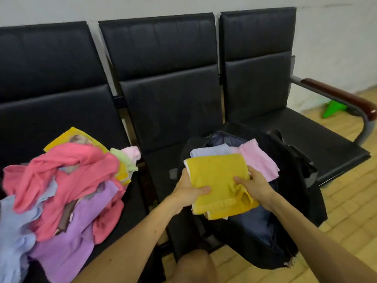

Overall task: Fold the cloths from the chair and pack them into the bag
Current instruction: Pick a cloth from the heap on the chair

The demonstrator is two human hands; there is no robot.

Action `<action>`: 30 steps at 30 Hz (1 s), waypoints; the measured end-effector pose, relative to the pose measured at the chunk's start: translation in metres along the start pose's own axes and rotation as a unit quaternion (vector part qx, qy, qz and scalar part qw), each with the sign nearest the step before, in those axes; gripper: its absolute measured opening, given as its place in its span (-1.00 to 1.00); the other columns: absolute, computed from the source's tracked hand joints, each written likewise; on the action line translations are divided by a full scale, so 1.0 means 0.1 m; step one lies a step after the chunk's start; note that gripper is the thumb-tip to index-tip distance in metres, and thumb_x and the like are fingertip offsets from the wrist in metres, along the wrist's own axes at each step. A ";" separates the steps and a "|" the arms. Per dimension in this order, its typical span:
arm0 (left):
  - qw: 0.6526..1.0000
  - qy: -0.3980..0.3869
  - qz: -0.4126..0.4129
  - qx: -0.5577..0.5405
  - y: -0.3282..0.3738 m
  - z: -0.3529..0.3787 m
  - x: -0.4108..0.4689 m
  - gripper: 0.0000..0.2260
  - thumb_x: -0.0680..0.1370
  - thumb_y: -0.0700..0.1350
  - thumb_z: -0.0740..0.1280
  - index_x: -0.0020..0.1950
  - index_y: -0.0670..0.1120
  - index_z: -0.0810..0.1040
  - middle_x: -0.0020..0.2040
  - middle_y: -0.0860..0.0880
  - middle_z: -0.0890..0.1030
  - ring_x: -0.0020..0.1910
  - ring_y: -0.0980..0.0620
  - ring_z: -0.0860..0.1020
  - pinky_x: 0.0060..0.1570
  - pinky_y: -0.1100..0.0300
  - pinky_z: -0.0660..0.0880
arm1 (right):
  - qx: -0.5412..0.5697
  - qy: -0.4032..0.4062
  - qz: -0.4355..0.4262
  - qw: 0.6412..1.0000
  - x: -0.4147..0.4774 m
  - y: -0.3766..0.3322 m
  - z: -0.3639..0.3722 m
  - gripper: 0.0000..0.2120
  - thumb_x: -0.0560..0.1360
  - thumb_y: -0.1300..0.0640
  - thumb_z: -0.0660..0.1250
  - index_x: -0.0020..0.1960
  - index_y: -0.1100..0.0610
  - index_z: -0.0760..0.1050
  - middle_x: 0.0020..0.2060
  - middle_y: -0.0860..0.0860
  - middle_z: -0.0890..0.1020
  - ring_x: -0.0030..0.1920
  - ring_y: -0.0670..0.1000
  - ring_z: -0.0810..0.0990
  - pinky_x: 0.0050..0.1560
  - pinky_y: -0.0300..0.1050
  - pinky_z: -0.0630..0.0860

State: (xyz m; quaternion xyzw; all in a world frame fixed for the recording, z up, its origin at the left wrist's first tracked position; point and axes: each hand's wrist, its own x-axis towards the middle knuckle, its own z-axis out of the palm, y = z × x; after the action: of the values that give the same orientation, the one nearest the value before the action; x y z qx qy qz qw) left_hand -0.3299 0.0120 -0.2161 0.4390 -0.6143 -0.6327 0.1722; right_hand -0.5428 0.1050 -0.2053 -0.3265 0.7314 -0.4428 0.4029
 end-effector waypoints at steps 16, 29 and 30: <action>0.990 0.078 -0.037 0.109 -0.17 -0.02 1.18 -0.42 0.48 -0.03 0.51 0.32 0.11 0.20 0.27 0.01 0.48 0.28 -0.07 0.47 0.22 -0.05 0.49 | -0.111 0.013 0.031 0.993 1.35 0.14 0.00 -0.44 0.47 0.03 0.49 0.41 0.08 0.42 0.13 0.13 0.57 0.05 0.09 0.54 0.00 -0.06 0.48; 0.968 0.242 0.064 0.006 -0.23 -1.01 -0.17 -0.94 0.56 -0.16 0.41 -0.01 -0.02 0.59 -0.26 0.02 0.61 -0.36 0.17 0.61 -0.37 0.25 0.53 | -0.284 0.076 -0.310 0.904 0.29 -0.31 0.94 -0.51 0.43 -0.15 0.38 0.21 0.15 0.57 0.24 0.11 0.57 0.38 0.18 0.39 0.42 0.00 0.25; 0.962 0.267 0.058 0.013 -0.38 -1.13 -0.37 -0.92 0.55 -0.19 0.41 -0.08 -0.03 0.58 -0.29 0.01 0.59 -0.42 0.19 0.57 -0.40 0.30 0.47 | -0.254 0.039 -0.340 0.904 0.11 -0.30 1.21 -0.57 0.41 -0.10 0.39 0.15 0.15 0.58 0.15 0.08 0.60 0.30 0.13 0.45 0.39 -0.13 0.27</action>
State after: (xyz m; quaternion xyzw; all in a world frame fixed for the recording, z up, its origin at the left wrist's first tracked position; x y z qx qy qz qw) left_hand -0.2101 -0.0235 -0.2232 0.5577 -0.5786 -0.4735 0.3606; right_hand -0.4378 0.0371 -0.2159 -0.6293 0.6786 -0.3648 0.1021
